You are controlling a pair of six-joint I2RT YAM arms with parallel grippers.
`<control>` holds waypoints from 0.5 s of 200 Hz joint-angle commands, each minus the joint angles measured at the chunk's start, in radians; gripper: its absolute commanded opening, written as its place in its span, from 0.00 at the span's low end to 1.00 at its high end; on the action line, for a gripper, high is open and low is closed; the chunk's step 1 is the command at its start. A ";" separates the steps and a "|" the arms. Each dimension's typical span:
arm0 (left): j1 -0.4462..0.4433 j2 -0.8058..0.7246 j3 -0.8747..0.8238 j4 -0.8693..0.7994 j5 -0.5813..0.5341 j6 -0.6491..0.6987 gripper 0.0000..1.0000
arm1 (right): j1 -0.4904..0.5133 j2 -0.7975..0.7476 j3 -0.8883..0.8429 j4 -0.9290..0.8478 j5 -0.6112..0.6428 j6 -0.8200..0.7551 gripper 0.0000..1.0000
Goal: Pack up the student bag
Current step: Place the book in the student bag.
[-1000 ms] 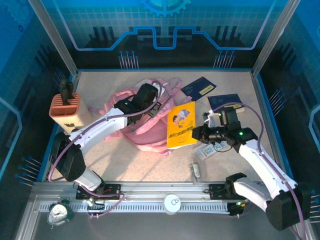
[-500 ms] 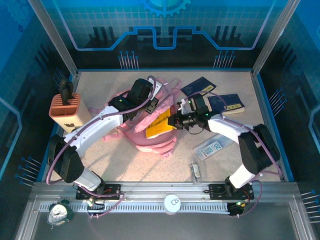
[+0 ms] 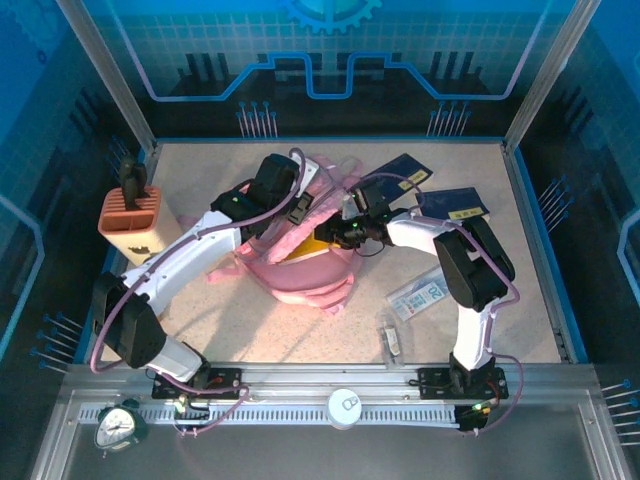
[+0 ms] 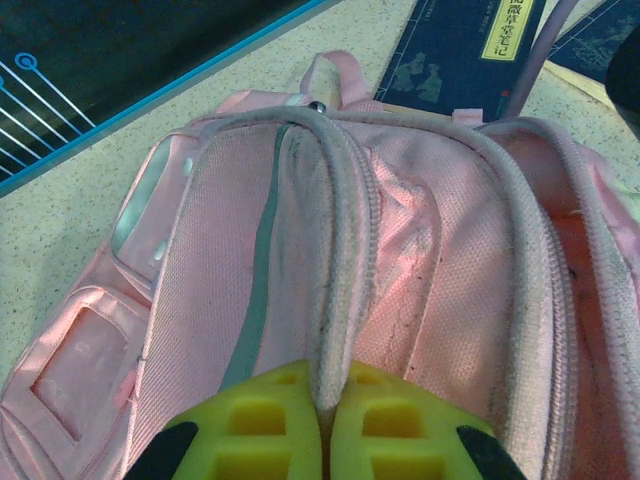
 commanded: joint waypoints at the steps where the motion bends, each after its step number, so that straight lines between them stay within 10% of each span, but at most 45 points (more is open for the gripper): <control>1: 0.011 -0.070 0.014 0.109 0.005 -0.011 0.00 | 0.014 -0.117 -0.036 -0.111 0.130 -0.105 0.61; 43: 0.017 -0.066 -0.003 0.120 0.018 -0.013 0.00 | 0.082 -0.253 -0.144 -0.233 0.280 -0.146 0.72; 100: 0.020 -0.056 0.015 0.108 0.024 -0.014 0.00 | 0.178 -0.137 -0.126 -0.110 0.326 -0.101 0.27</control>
